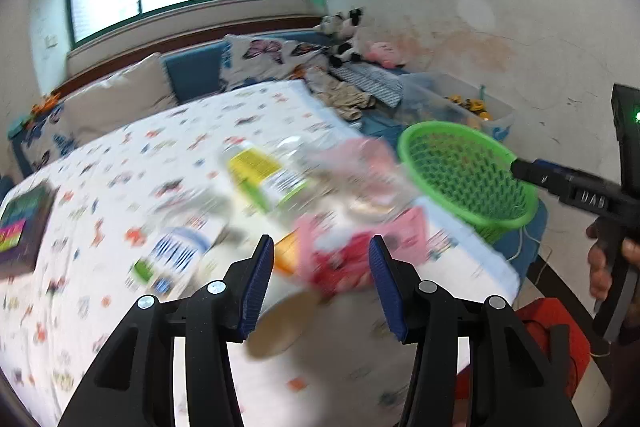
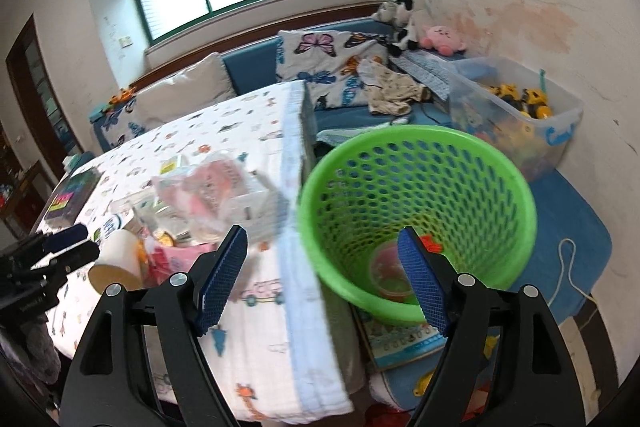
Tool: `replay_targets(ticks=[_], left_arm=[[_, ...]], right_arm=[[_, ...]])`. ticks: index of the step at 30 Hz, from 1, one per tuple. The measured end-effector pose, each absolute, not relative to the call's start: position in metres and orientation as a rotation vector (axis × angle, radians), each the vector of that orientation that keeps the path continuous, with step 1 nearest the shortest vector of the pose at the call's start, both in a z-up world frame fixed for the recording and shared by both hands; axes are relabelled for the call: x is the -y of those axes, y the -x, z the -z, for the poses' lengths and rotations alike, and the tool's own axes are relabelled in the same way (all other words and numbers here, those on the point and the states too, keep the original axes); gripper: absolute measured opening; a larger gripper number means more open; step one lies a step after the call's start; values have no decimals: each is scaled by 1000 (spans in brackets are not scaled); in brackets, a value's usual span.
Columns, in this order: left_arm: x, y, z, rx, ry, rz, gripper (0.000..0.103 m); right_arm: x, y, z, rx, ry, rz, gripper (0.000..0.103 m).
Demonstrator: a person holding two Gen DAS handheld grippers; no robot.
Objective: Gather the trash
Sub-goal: 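Grasp the white paper cup with the left tool while the right tool grasps a plastic bag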
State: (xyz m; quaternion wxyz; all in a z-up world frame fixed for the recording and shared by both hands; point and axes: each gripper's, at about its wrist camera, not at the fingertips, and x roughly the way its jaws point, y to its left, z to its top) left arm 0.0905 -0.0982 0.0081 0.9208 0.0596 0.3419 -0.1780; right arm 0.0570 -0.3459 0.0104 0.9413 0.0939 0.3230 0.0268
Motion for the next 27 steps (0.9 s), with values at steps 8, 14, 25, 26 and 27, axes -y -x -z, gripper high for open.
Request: replay_targets(ticks=[8,14,25,26,27], left_arm=[[64,-87,26,-779,-101,275,48],[64,-96,44,-808,-97,227,47],[61,-108,53,-820,-80,212,20],[60,-108,53,-819,-78,210,18],[58,-109,53,-821,-75,205,15]], right_arm=[[312,-70,-8,-681,-153,-116,78],[287,-85,-6,-702,-117,-185,78],[237,-127,5,-723,47,-286,77],[234,-132,8,-727,59,-289,77],[232,-136,9,-730,65,-290,77]])
